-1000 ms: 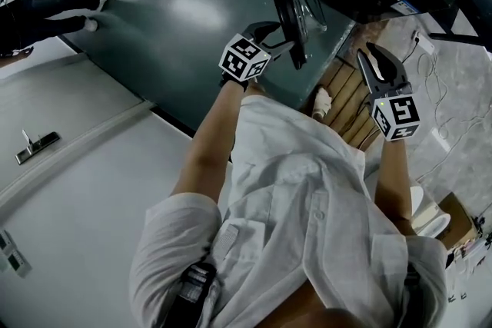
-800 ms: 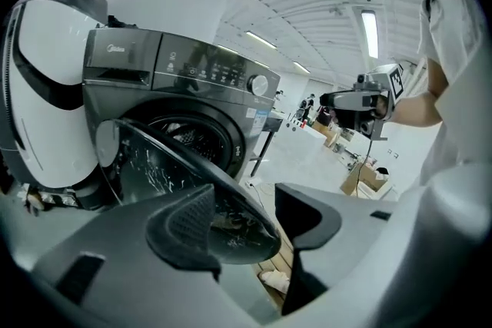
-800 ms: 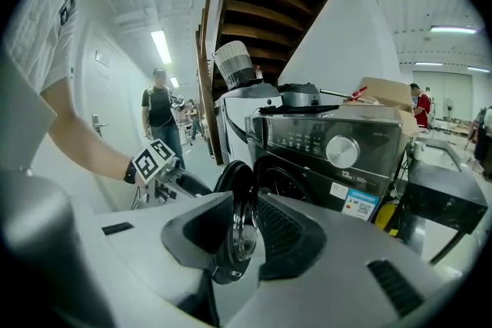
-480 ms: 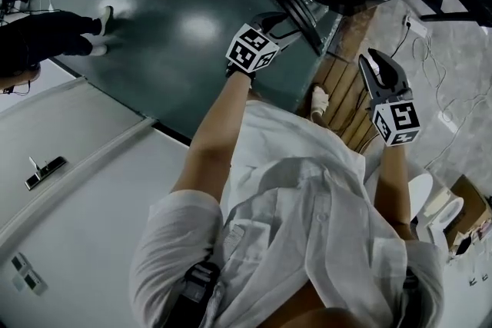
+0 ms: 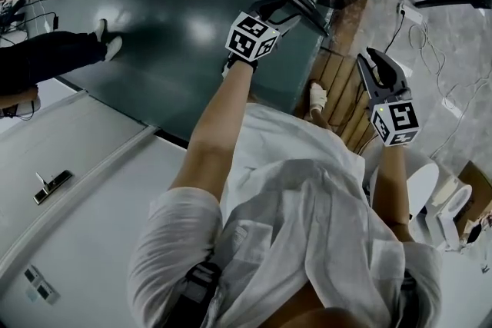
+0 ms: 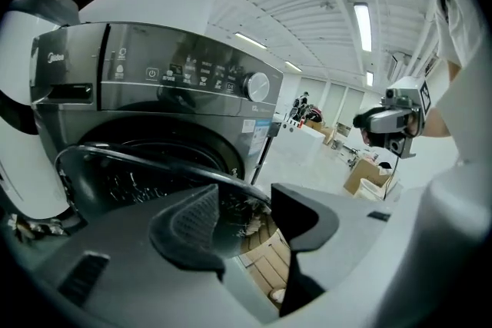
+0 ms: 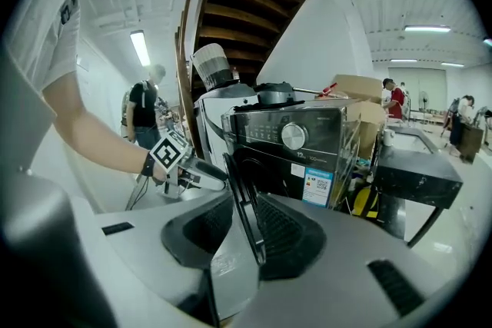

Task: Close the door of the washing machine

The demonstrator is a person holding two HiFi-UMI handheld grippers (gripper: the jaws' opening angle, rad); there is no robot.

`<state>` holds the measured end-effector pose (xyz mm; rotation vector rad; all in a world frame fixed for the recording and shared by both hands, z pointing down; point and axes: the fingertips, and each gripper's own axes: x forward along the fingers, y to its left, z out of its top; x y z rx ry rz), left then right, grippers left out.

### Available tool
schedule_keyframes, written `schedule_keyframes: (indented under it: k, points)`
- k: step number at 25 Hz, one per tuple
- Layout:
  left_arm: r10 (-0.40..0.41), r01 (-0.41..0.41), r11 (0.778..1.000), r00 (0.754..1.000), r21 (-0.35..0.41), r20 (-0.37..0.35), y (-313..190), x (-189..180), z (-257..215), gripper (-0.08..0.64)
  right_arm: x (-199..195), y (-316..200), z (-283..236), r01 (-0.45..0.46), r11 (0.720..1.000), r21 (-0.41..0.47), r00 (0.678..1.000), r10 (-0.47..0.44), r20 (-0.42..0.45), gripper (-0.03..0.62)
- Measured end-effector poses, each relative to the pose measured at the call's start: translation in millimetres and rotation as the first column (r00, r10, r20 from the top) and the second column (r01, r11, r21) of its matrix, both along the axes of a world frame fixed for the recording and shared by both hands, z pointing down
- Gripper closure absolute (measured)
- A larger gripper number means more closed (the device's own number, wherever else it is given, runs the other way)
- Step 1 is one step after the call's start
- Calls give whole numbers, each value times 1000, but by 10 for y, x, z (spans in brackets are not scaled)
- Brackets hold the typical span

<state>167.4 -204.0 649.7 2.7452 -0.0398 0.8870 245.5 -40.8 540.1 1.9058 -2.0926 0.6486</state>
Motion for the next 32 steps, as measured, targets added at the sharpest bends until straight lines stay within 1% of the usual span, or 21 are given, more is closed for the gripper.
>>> schedule_keyframes:
  k: [8,15,20,24,26,28,32]
  points:
    - [-37,37,999,999,12,-6,-141,310,13,359,211,109,47,-43,999,1,999,43,2,477]
    - [-67,66,997,998,48,3,-276,580,35,377,365,200,122,-72,997,-11,997,72,7,477]
    - [-89,87,993,996,84,23,-384,753,51,391,458,239,143,-89,996,-15,996,89,9,477]
    - [-131,127,988,991,92,37,-482,865,64,410,531,267,170,-98,995,-21,995,98,8,477]
    - [-155,151,984,987,97,37,-527,873,69,452,567,272,177,-100,995,-23,995,101,7,477]
    - [-171,166,981,984,104,40,-564,867,75,476,603,269,187,-101,995,-26,995,101,7,477]
    - [-191,180,973,979,145,66,-629,855,89,532,643,222,195,-98,995,-27,995,98,4,477]
